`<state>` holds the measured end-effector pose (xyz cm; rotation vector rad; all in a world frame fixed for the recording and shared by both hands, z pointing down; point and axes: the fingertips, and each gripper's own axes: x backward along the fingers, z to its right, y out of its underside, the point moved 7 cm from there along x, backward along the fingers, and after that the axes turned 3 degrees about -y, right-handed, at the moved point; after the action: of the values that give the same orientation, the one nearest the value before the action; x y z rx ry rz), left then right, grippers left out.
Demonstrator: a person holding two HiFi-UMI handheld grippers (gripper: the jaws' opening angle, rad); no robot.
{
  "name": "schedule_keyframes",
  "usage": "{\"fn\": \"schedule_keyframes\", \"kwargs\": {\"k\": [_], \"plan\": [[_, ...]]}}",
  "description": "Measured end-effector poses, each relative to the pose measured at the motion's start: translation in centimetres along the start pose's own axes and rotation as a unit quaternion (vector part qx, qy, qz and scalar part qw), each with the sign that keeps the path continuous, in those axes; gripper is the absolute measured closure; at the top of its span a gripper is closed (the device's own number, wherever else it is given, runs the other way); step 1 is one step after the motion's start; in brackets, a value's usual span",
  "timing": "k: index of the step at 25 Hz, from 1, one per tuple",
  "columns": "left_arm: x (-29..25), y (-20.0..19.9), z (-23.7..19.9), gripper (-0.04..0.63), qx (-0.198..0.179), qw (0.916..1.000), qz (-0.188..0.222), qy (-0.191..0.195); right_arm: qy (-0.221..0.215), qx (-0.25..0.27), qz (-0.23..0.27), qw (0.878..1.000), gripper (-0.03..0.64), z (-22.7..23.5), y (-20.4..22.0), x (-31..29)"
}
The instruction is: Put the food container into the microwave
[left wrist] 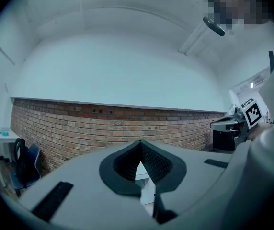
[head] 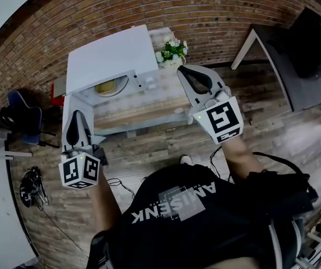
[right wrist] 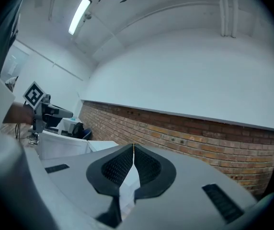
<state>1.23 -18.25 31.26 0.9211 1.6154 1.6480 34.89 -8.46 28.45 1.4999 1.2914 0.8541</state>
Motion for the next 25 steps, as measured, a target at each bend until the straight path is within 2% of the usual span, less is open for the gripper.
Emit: {"fn": "schedule_keyframes", "kwargs": {"k": [3,9,13,18,25], "plan": [[-0.1,-0.3,1.3,0.584,-0.022,0.9997,0.000,-0.006,-0.010,-0.006,0.011,1.000,0.572,0.7,-0.2,0.5],[-0.6,-1.2,2.3,0.584,-0.019,0.9998,0.011,-0.003,0.002,-0.031,0.030,0.999,0.574,2.1,0.1,0.5],[-0.3,-1.5,1.6,0.583,-0.017,0.9998,0.013,-0.002,0.005,-0.046,0.032,0.998,0.575,1.4,-0.1,0.3],[-0.2,-2.4,1.3,0.583,-0.034,0.9989,0.031,0.008,0.022,-0.045,0.029,0.998,0.575,0.5,-0.6,0.4],[0.3,-1.6,-0.2,0.583,-0.029,0.9992,0.014,0.023,0.041,-0.073,0.018,0.996,0.575,-0.5,-0.6,0.3]]}}
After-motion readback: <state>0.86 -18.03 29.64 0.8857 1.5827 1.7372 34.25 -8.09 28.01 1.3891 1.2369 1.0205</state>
